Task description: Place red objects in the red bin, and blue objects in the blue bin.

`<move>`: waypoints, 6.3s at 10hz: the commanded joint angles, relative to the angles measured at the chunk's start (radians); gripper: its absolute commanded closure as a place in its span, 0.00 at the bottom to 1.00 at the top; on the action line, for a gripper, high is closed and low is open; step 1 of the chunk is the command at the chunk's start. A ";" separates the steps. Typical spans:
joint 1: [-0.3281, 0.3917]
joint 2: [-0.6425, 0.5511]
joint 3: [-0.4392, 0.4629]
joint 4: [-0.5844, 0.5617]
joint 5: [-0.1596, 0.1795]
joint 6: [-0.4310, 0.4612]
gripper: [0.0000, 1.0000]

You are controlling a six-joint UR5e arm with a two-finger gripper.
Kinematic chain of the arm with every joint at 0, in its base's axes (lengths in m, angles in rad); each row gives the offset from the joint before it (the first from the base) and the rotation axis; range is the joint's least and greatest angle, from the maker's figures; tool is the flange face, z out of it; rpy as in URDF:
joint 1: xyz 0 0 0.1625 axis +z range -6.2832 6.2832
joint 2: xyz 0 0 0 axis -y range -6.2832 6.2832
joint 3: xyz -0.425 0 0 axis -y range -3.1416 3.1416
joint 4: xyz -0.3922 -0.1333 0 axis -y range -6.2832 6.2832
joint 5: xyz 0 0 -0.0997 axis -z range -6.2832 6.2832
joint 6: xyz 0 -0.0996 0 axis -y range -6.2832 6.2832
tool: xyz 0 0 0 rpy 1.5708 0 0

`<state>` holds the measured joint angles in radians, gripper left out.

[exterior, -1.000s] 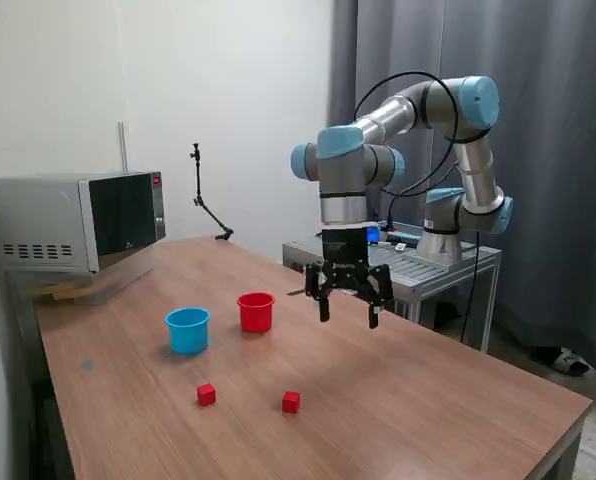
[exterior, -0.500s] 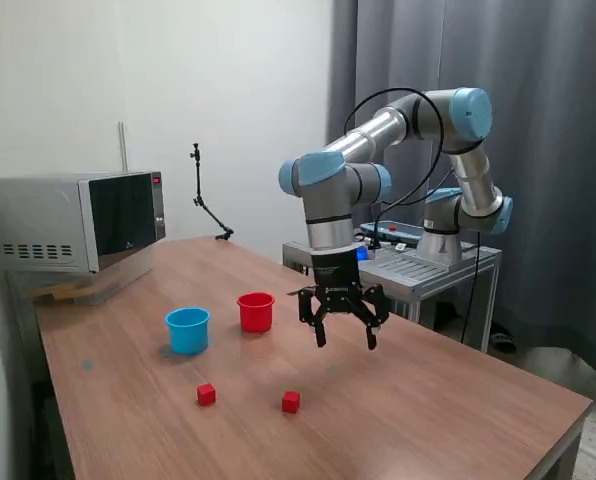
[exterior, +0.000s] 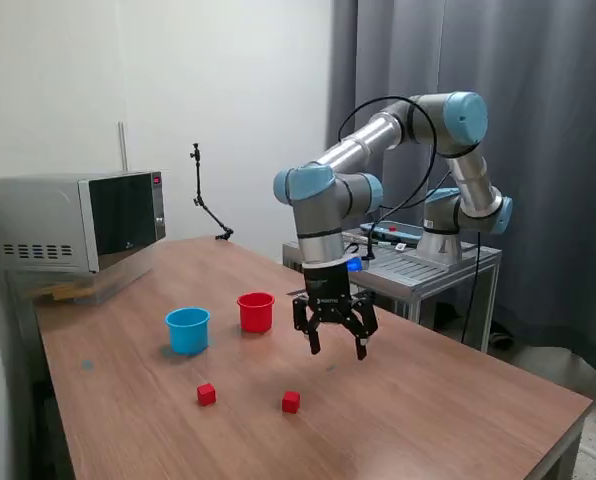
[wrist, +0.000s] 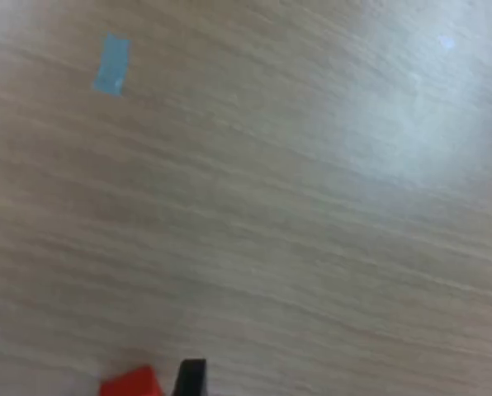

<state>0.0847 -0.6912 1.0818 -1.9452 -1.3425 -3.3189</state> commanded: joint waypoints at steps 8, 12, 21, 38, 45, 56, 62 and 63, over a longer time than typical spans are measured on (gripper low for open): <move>-0.051 0.091 -0.057 0.015 -0.030 -0.307 0.00; -0.066 0.116 -0.115 0.012 -0.096 -0.347 0.00; -0.026 0.130 -0.169 0.008 -0.260 -0.297 0.00; 0.015 0.188 -0.210 -0.027 -0.184 -0.246 0.00; 0.017 0.206 -0.197 -0.027 -0.176 -0.246 0.00; 0.000 0.219 -0.210 -0.061 -0.176 -0.254 0.00; 0.001 0.225 -0.212 -0.072 -0.176 -0.257 0.00; 0.001 0.226 -0.214 -0.072 -0.176 -0.257 0.00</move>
<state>0.0854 -0.4681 0.8697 -2.0168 -1.5187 -3.5757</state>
